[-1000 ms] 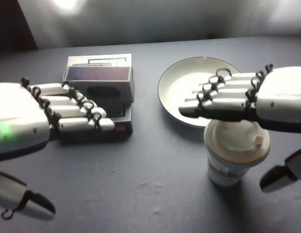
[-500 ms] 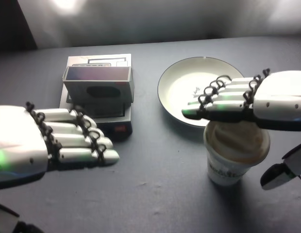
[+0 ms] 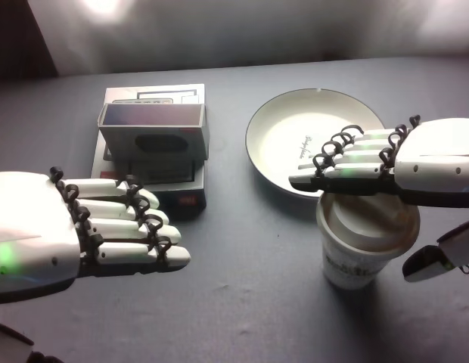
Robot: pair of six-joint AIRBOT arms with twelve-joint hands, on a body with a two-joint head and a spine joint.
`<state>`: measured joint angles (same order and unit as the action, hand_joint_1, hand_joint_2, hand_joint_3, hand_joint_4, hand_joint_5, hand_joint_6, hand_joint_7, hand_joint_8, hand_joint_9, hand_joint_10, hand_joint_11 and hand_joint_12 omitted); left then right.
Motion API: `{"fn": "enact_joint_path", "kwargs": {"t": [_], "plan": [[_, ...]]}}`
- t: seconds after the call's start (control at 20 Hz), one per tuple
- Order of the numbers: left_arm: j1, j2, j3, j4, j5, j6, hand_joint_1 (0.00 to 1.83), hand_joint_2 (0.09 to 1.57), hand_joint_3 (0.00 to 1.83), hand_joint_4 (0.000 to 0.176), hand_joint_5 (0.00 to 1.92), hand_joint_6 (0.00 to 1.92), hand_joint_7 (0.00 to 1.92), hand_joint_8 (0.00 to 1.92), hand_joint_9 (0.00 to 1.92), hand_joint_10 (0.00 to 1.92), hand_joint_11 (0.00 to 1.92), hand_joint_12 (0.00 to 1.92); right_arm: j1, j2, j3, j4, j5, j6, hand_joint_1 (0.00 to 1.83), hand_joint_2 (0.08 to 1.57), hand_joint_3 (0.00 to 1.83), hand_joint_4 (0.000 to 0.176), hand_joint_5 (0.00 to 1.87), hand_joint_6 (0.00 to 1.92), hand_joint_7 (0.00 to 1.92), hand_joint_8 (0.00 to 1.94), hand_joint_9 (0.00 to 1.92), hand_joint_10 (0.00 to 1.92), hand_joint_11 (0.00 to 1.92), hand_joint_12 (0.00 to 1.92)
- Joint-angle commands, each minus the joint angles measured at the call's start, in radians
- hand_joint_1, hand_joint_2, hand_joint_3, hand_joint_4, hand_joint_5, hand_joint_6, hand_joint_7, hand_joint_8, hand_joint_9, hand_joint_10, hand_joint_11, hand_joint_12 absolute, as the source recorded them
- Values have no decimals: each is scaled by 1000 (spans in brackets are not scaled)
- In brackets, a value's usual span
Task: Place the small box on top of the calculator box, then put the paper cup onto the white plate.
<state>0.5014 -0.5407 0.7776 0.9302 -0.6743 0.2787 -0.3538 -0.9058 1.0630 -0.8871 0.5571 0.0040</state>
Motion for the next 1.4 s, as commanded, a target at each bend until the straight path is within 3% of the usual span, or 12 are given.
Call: {"fn": "enact_joint_path", "kwargs": {"t": [0.0, 0.35, 0.45, 0.55, 0.6, 0.65, 0.7, 0.8, 0.95, 1.2, 1.25, 1.35], "plan": [[-13, 7, -4, -37, -81, -4, 523, 979, 2, 0, 190, 1, 194, 4, 187, 4, 0, 420, -3, 6, 3, 33, 78, 7, 1252, 920, 12, 0, 0, 0, 0, 0, 0, 0, 0, 319], [-17, 5, -8, -46, -80, -4, 486, 990, 1, 0, 172, 5, 220, 8, 213, 7, 0, 430, -9, 3, 5, 33, 94, 7, 1333, 986, 10, 0, 0, 0, 0, 0, 0, 0, 0, 590], [-18, 4, -8, -46, -79, -4, 448, 993, 1, 0, 202, 10, 237, 8, 232, 9, 0, 465, -9, 3, 5, 33, 95, 7, 1424, 1014, 6, 0, 248, 25, 282, 17, 324, 52, 52, 1141], [-18, 4, -7, -45, -79, -4, 397, 1018, 6, 0, 170, 0, 205, 0, 206, 0, 0, 417, -9, 3, 5, 33, 97, 7, 1450, 1100, 11, 0, 559, 41, 611, 25, 650, 75, 293, 1186], [-18, 4, -6, -45, -79, -4, 391, 1017, 2, 0, 189, 5, 232, 7, 233, 7, 0, 475, -9, 3, 5, 33, 97, 8, 1755, 1084, 0, 0, 718, 72, 776, 53, 783, 102, 597, 1451], [-18, 3, -5, -44, -79, -4, 393, 1018, 1, 0, 208, 8, 254, 10, 253, 10, 0, 509, -9, 3, 4, 33, 97, 8, 1746, 1067, 57, 0, 827, 81, 888, 57, 734, 982, 728, 1589], [-18, 2, -5, -44, -78, -4, 390, 1030, 6, 0, 220, 8, 265, 10, 261, 10, 0, 511, -9, 3, 4, 33, 97, 8, 1497, 1113, 0, 0, 821, 1063, 1049, 702, 866, 1086, 854, 1544], [-18, 0, -4, -43, -78, -4, 409, 1033, 6, 0, 215, 5, 263, 7, 259, 8, 0, 504, -9, 2, 4, 33, 97, 8, 1492, 1093, 1, 0, 873, 1032, 1077, 703, 922, 1008, 891, 1480], [-19, -9, -2, -41, -74, -4, 427, 1046, 4, 0, 203, 0, 233, 0, 236, 0, 0, 491, -9, 2, 4, 33, 97, 8, 1381, 1091, 1, 0, 938, 1044, 1084, 766, 958, 1070, 952, 990], [-25, -19, 0, -41, -69, -4, 419, 1072, 5, 0, 178, 2, 223, 5, 223, 6, 0, 413, -9, 3, 5, 33, 97, 7, 1381, 1092, 0, 0, 942, 1035, 1105, 739, 930, 1103, 909, 1024], [-26, -19, 0, -41, -69, -4, 429, 1070, 1, 0, 194, 5, 238, 6, 232, 5, 0, 457, -9, 3, 5, 34, 99, 7, 1486, 1089, 1, 0, 915, 996, 1078, 727, 926, 988, 881, 1463], [-26, -20, 0, -40, -69, -4, 427, 1079, 3, 0, 192, 2, 244, 4, 239, 4, 0, 493, -8, 3, 5, 70, 108, 7, 1489, 1096, 1, 0, 902, 1016, 1057, 759, 921, 997, 856, 1508]]}}
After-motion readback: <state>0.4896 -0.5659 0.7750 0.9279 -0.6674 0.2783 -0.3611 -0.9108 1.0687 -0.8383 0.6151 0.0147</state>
